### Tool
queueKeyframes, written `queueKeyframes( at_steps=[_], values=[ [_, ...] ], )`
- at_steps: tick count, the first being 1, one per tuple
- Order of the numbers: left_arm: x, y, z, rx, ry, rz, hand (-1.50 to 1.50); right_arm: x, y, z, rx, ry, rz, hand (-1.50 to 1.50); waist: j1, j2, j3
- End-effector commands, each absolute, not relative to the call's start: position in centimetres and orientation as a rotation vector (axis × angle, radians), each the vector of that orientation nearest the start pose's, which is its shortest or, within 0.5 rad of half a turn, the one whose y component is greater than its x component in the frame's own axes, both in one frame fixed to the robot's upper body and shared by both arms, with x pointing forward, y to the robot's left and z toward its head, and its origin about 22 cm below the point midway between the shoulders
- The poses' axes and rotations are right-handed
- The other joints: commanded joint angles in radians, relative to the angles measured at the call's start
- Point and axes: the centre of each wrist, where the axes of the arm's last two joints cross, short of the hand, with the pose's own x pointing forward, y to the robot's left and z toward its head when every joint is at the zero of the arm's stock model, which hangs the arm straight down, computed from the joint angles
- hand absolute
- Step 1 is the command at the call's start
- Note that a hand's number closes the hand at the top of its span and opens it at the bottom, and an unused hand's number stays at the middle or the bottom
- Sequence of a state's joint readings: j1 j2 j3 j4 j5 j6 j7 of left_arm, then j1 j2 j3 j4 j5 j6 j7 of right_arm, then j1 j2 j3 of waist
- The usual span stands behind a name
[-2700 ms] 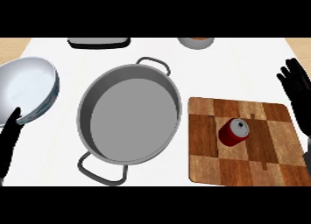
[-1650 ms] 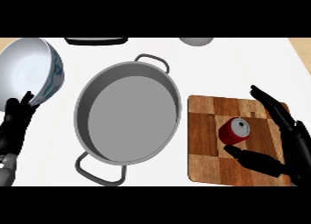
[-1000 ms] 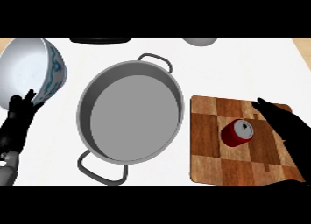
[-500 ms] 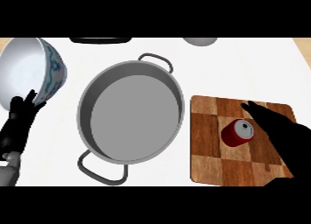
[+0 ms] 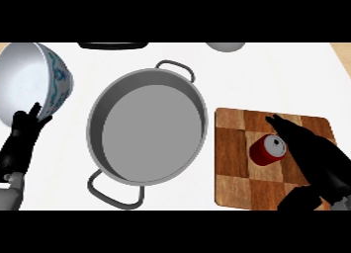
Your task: Pick the can from the cutting board and place it in the pot
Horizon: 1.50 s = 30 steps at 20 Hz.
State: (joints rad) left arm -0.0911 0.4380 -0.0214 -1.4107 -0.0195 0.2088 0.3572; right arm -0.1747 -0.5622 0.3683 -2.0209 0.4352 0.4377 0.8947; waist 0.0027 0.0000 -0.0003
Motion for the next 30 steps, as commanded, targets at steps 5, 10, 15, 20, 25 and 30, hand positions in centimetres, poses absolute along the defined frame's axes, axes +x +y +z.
queueKeyframes(
  at_steps=[5,10,15,20,25,30],
  values=[
    [25.3,33.4,2.2,0.515,-1.159,-0.099,0.0,23.7,-20.2,9.8,-0.776,-0.965,1.117,-1.5,0.0,0.0,0.0],
    [27.9,32.9,2.2,0.514,-1.163,-0.092,0.0,23.5,-20.5,10.1,-0.785,-0.974,1.157,-1.5,-0.006,0.0,0.0],
    [26.6,31.7,4.0,0.532,-1.165,-0.096,0.0,24.7,-21.2,9.7,-0.79,-0.9,1.139,-1.5,-0.001,-0.001,0.0],
    [26.3,33.2,2.8,0.529,-1.155,-0.089,0.0,25.1,-22.8,9.2,-0.773,-0.868,1.165,-1.5,-0.003,-0.001,0.0],
    [27.2,33.3,2.8,0.512,-1.167,-0.094,0.0,28.7,-19.8,6.5,-0.758,-0.838,1.163,-1.5,0.001,0.001,0.0],
    [26.7,34.8,4.1,0.539,-1.16,-0.107,0.0,29.0,-21.9,5.3,-0.74,-0.849,1.132,-1.5,0.001,0.0,0.0]
  ],
)
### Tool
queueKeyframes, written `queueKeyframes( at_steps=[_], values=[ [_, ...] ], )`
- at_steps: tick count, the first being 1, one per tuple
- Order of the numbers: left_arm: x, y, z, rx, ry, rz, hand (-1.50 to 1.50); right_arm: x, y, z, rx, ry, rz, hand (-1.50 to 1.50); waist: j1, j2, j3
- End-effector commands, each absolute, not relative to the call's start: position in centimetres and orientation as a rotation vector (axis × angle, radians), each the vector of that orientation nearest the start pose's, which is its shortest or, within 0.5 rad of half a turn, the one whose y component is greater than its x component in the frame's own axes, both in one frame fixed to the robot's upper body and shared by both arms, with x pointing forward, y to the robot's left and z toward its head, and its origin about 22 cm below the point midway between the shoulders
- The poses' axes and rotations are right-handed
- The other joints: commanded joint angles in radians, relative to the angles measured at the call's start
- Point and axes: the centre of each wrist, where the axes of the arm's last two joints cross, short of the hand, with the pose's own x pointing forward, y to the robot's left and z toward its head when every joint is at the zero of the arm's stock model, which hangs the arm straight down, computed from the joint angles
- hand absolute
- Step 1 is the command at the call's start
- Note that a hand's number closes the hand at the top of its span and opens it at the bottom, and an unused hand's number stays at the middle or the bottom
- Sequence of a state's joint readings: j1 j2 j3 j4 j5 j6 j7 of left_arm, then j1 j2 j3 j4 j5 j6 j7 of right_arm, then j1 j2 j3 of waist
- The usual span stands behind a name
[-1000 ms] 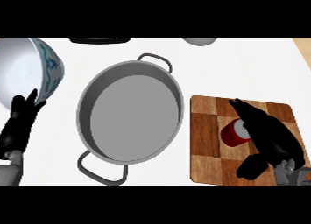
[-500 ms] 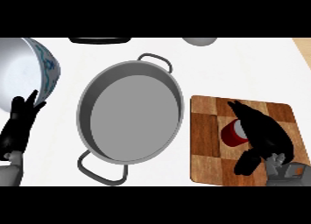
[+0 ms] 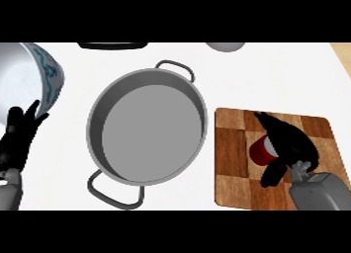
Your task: Pick the can from the cutting board and place it in the pot
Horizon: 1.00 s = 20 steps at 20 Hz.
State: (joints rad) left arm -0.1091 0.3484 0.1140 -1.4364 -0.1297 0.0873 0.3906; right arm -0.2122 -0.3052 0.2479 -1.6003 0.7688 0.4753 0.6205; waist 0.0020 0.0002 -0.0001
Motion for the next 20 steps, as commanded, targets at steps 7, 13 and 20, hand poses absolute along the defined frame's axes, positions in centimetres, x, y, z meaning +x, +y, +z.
queueKeyframes(
  at_steps=[7,13,20],
  values=[
    [26.2,34.3,2.8,0.525,-1.148,-0.1,0.0,27.8,-23.1,3.6,-0.724,-0.815,1.13,-1.5,-0.001,0.0,0.0],
    [24.9,33.4,1.4,0.536,-1.16,-0.104,0.0,27.9,-20.7,3.4,-0.777,-0.959,1.162,1.5,0.002,-0.001,0.0],
    [25.6,34.4,3.1,0.527,-1.148,-0.099,0.0,27.7,-22.3,4.5,-0.897,-1.046,1.21,1.5,0.0,-0.001,0.0]
  ],
)
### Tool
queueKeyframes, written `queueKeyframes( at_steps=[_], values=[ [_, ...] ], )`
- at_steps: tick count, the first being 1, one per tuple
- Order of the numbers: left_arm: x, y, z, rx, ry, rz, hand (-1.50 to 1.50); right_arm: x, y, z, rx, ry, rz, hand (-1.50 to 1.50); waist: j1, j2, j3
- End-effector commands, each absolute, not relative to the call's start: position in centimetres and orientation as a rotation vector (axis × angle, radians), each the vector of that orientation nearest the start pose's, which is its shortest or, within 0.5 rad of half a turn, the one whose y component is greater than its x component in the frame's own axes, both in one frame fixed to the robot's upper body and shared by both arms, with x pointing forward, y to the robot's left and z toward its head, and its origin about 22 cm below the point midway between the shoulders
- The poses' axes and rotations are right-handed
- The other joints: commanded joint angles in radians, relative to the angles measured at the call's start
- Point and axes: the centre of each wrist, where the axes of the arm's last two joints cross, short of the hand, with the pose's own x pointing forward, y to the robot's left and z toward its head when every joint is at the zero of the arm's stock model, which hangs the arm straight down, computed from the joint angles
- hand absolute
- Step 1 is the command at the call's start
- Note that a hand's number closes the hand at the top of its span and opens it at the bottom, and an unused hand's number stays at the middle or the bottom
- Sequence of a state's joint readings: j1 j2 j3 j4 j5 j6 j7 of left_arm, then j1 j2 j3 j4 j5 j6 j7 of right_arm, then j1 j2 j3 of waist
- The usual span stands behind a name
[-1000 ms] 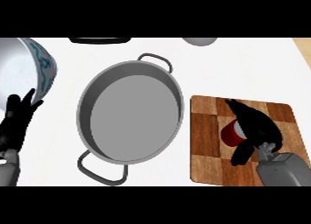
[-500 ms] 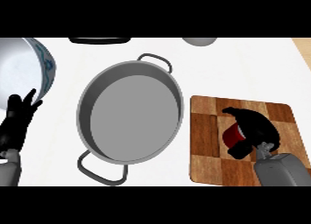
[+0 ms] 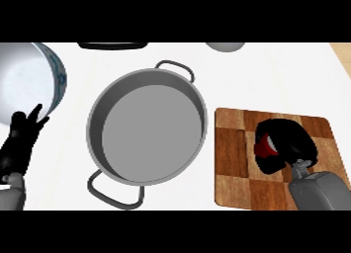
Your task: Pick the can from the cutting board and place it in the pot
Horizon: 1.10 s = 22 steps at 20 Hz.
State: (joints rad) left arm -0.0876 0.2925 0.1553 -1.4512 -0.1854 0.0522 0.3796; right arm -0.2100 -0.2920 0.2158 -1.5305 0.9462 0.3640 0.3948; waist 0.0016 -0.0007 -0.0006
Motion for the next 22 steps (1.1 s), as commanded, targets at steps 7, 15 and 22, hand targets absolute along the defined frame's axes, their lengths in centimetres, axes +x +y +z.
queueKeyframes(
  at_steps=[7,15,22],
  values=[
    [25.8,33.4,4.1,0.529,-1.16,-0.109,0.0,27.0,-20.9,7.0,-1.059,-1.119,1.143,1.5,-0.001,-0.001,0.001],
    [25.4,33.8,3.1,0.545,-1.147,-0.091,0.0,16.6,-22.4,8.8,-1.212,-0.997,0.961,1.5,-0.023,-0.006,0.0],
    [25.5,34.0,3.2,0.536,-1.148,-0.099,0.0,12.8,-20.3,15.9,-1.329,-1.443,0.735,1.5,-0.014,-0.011,0.0]
  ],
)
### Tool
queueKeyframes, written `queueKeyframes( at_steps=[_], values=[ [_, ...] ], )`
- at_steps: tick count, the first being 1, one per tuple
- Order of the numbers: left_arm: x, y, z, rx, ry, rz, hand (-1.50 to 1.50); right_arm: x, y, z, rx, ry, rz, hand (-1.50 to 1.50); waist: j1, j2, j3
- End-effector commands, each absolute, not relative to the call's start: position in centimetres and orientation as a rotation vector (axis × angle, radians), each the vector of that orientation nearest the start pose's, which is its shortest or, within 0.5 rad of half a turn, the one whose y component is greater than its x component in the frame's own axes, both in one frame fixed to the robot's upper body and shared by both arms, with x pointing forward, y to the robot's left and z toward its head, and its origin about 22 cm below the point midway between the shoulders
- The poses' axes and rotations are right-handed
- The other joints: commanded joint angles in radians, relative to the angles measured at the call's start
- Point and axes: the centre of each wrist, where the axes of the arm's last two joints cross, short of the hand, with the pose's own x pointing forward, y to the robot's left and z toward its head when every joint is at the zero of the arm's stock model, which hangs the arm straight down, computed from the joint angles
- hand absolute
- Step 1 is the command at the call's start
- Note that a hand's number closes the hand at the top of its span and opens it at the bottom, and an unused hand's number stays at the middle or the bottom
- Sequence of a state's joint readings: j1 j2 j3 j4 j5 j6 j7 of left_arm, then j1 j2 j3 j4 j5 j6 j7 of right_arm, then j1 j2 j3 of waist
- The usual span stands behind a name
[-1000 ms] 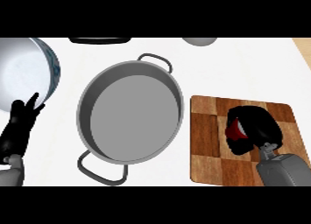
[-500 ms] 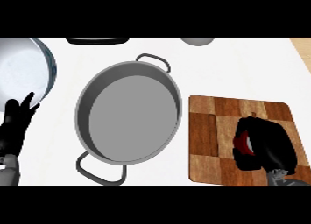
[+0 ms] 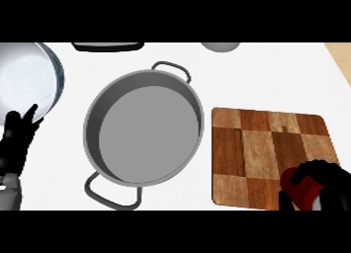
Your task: Pick the can from the cutting board and place it in the pot
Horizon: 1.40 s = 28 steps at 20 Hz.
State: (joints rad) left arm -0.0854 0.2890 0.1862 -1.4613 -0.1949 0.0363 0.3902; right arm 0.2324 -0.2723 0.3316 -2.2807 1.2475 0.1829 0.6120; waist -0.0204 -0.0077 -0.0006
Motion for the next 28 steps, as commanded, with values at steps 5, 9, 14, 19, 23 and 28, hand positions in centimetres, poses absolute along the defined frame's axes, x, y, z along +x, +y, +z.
queueKeyframes(
  at_steps=[5,9,14,19,23,28],
  values=[
    [25.9,32.3,2.0,0.525,-1.145,-0.104,0.0,11.4,-17.4,18.7,-1.245,-1.725,0.562,1.5,0.014,0.0,-0.002],
    [26.2,33.9,2.8,0.545,-1.17,-0.08,0.0,11.0,-16.4,20.9,-1.278,-1.787,0.569,1.5,0.017,0.001,-0.002],
    [26.2,32.6,2.2,0.529,-1.155,-0.108,0.0,12.1,-13.3,24.0,-1.195,-1.794,0.671,1.5,0.025,0.002,-0.002],
    [26.6,32.6,2.3,0.507,-1.172,-0.113,0.0,15.9,-8.0,25.2,-1.13,-1.723,0.687,1.5,0.04,0.005,-0.002],
    [27.2,32.0,2.8,0.507,-1.156,-0.135,0.0,18.2,-5.1,25.8,-1.102,-1.671,0.716,1.5,0.047,0.004,-0.002],
    [27.0,32.9,2.0,0.512,-1.157,-0.125,0.0,23.1,-2.8,26.3,-1.029,-1.606,0.742,1.5,0.049,0.01,-0.002]
  ],
)
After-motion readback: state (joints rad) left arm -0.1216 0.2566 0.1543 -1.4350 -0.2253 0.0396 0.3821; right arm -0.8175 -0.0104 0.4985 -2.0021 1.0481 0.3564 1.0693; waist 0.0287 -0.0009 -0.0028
